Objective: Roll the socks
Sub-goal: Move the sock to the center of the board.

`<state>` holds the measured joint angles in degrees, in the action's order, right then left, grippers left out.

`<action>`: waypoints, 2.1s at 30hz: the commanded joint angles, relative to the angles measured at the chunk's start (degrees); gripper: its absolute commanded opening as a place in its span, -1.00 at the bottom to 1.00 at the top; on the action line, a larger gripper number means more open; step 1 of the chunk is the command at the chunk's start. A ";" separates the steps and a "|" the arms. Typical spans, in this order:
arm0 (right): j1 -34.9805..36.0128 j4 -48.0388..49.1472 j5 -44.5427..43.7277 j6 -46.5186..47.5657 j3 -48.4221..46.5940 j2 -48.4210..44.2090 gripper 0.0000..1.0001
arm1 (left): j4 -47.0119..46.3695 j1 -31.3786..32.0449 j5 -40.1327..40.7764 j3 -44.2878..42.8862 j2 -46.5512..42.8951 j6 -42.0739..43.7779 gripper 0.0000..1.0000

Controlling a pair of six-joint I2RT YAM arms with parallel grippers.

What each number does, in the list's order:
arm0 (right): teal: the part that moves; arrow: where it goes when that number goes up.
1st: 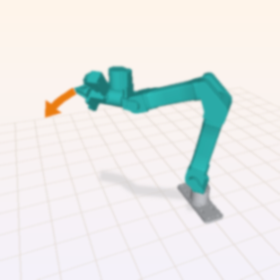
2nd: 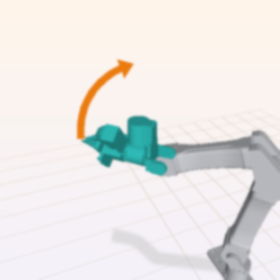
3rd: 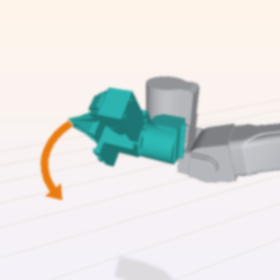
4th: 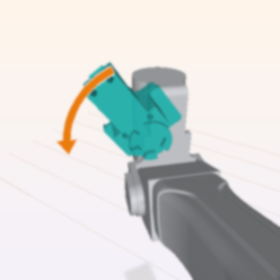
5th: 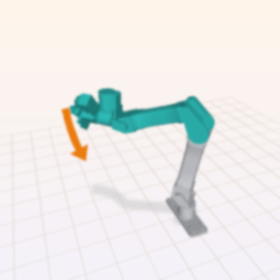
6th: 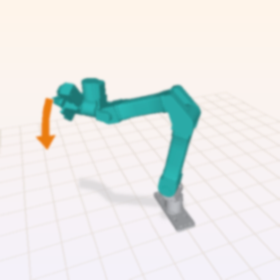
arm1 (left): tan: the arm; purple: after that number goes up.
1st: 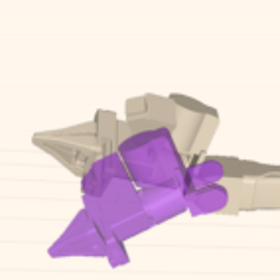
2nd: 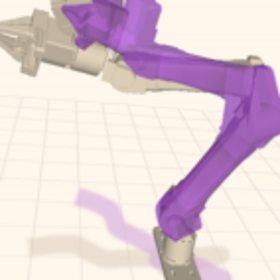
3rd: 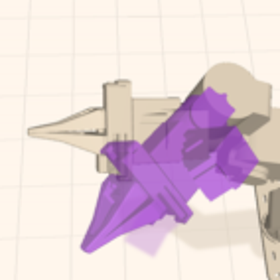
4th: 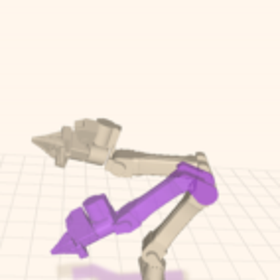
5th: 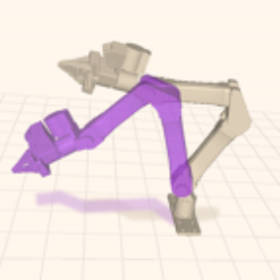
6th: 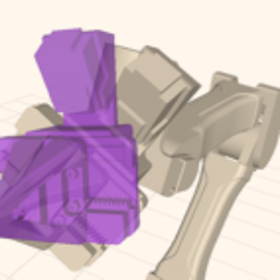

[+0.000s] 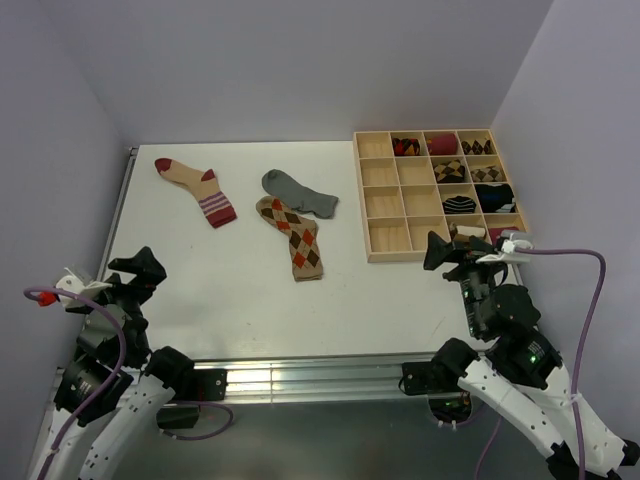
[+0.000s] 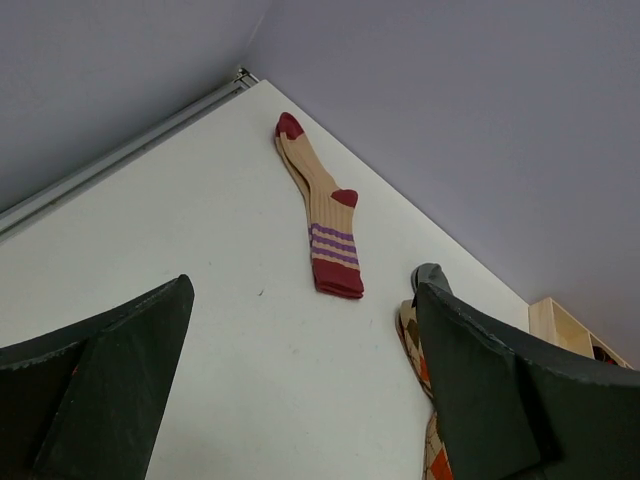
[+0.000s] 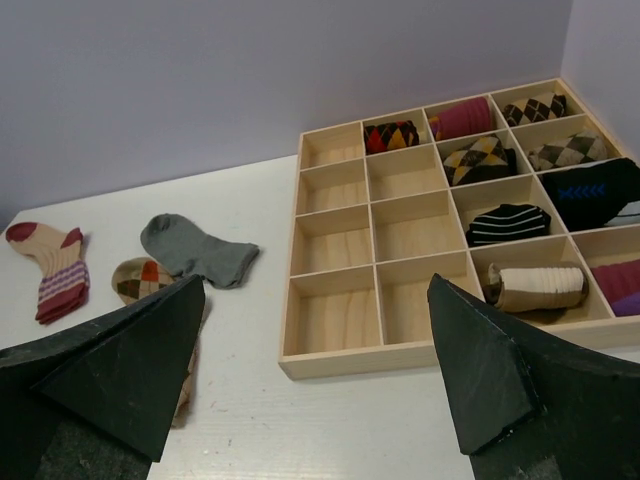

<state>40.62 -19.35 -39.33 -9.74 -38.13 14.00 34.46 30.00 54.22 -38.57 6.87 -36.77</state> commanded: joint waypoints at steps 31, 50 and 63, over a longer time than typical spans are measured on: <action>-3.35 5.20 22.89 -14.69 -1.34 28.72 1.00 | -18.89 7.52 -45.33 -16.09 63.24 16.21 0.82; -6.17 3.10 27.03 -14.79 3.24 21.51 0.95 | -31.21 9.73 -44.47 -35.70 103.94 14.37 0.44; -6.26 5.29 28.52 -13.91 3.76 22.38 0.93 | -25.67 6.74 -39.10 -18.49 99.57 -14.69 0.32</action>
<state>34.83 -16.71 -11.42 -24.36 -35.09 35.75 2.15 37.04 13.93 -63.79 108.47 -39.22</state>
